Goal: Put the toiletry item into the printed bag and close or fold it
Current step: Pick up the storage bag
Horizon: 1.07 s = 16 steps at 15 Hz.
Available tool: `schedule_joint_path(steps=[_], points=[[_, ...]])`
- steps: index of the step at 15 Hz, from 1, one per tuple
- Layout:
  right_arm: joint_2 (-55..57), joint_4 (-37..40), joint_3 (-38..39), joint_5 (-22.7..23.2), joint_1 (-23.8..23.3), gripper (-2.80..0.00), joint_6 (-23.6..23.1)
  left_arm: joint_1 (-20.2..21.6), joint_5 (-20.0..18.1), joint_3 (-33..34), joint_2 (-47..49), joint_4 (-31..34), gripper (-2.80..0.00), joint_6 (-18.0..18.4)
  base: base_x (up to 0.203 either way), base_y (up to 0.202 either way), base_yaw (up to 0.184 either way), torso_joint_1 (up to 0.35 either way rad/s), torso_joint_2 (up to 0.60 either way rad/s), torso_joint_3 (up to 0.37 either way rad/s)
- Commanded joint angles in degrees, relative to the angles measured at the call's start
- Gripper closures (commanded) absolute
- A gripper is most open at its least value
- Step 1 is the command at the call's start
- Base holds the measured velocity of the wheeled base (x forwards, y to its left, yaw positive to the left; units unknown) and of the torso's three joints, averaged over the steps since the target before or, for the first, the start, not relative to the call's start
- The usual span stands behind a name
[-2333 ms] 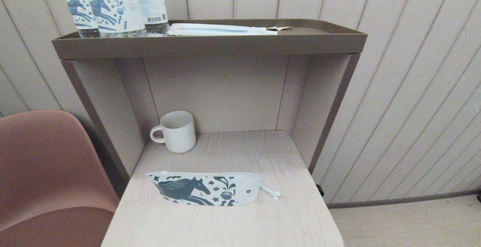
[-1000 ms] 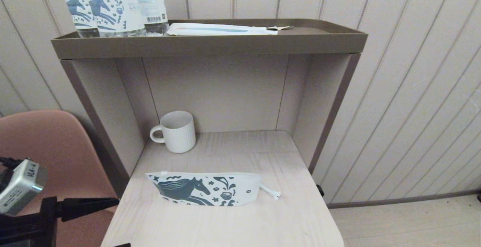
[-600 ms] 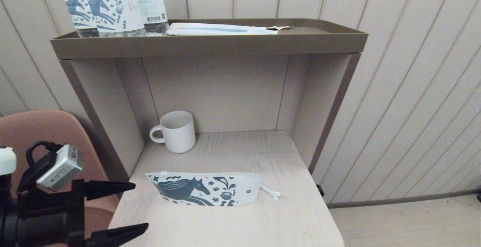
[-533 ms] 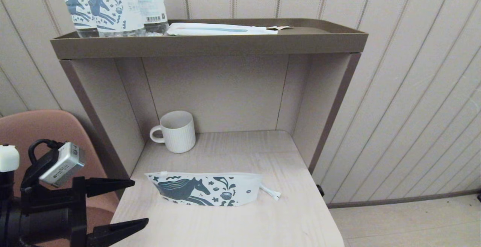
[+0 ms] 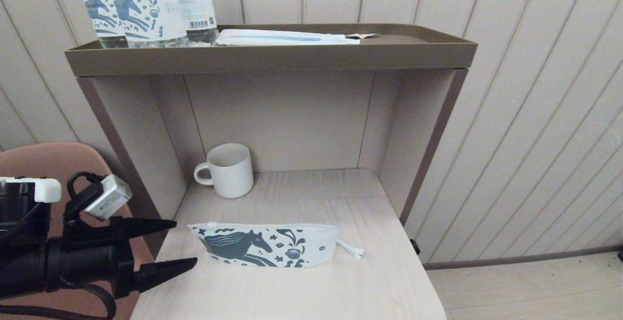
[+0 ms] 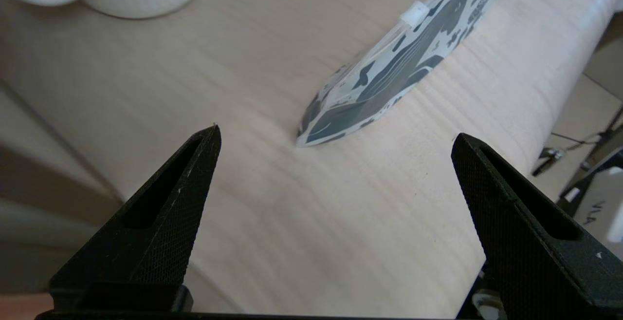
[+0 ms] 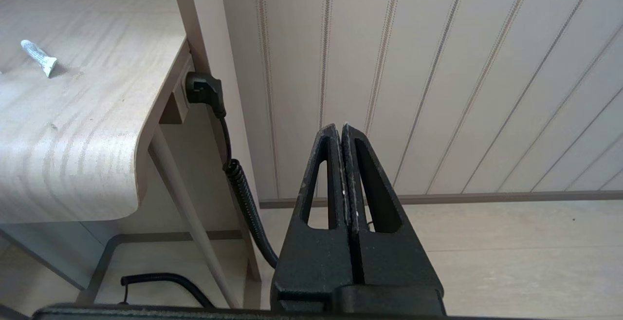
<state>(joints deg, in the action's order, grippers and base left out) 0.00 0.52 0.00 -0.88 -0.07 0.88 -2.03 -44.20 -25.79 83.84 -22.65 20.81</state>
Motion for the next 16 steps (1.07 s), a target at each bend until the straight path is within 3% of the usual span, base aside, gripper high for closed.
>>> schedule_joint_path(steps=[1, 10, 16], points=[[0.0, 0.0, 0.0, 0.0, 0.0, 0.00, 0.0, -0.8, -0.3, -0.5, 2.3, -0.1, -2.80, 0.1, 0.000, 0.000, 0.000, 0.000, 0.00, 0.000], [0.0, 0.0, 0.0, 0.0, 0.1, 0.00, 0.0, -6.6, -0.8, -3.4, 5.5, -0.1, -2.80, -0.2, 0.000, 0.000, 0.000, 0.000, 0.00, 0.000], [0.0, 0.0, 0.0, 0.0, 0.1, 0.00, 0.0, -7.7, -0.7, -1.5, 3.4, 0.1, -2.80, -0.1, 0.000, 0.000, 0.000, 0.000, 0.00, 0.000]])
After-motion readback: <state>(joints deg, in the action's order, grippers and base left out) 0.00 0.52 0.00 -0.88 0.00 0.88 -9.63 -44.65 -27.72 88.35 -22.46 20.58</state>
